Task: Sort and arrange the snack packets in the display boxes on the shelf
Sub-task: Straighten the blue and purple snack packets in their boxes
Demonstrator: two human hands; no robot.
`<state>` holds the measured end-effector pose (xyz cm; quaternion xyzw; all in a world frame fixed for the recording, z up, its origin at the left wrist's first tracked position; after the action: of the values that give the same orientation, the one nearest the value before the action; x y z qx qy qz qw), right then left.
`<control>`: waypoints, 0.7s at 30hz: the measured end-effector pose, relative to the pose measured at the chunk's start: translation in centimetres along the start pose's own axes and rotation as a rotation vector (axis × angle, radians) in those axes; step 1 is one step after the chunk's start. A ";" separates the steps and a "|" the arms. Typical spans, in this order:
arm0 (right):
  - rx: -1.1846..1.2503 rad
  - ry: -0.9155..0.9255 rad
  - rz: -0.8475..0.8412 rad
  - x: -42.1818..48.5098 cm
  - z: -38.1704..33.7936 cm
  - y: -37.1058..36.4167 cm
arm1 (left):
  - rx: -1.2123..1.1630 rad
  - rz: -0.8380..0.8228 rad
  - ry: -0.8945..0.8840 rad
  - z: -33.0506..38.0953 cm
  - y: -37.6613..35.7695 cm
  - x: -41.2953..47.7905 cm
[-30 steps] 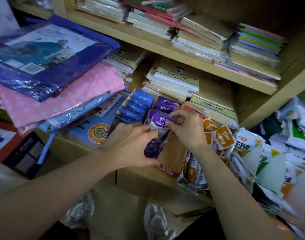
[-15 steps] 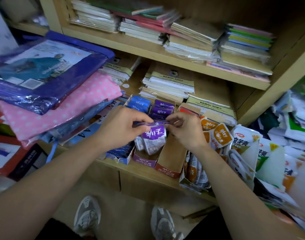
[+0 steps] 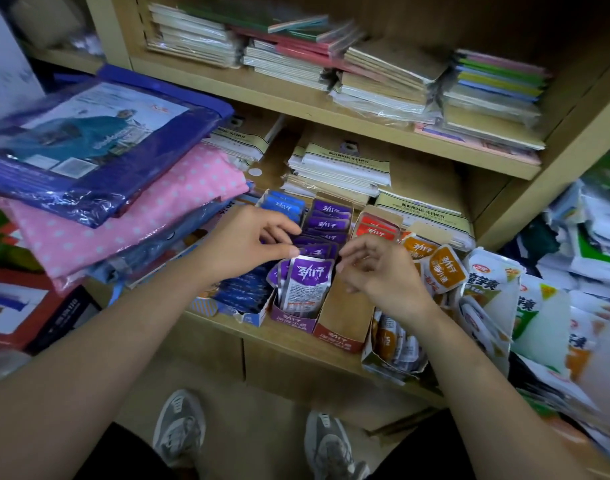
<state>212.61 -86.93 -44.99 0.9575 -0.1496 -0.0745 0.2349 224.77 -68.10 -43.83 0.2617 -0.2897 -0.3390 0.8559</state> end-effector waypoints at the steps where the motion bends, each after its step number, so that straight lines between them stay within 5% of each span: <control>1: -0.065 0.014 0.015 -0.3 0.0 -0.3 | -0.014 -0.005 0.006 -0.2 0.4 -0.3; 13: -0.395 0.293 0.138 -4.0 -1.1 -2.9 | 0.190 -0.059 0.018 0.9 0.2 -3.9; 21: -0.400 0.234 0.213 -6.3 0.1 -2.0 | 0.310 0.170 0.016 2.3 -0.7 -6.4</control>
<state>207.10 -83.26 -45.57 0.8729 -0.2039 0.0341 0.4420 219.10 -64.45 -44.74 0.3680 -0.3526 -0.2146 0.8332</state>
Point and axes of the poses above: each hand's wrist, its own x-axis towards the middle knuckle, its own y-axis out of the back of the hand, z = x × y, the point moved 5 cm from there along x, towards the middle knuckle, and after that the axes turned 8 degrees about -y, right-handed, at the moved point
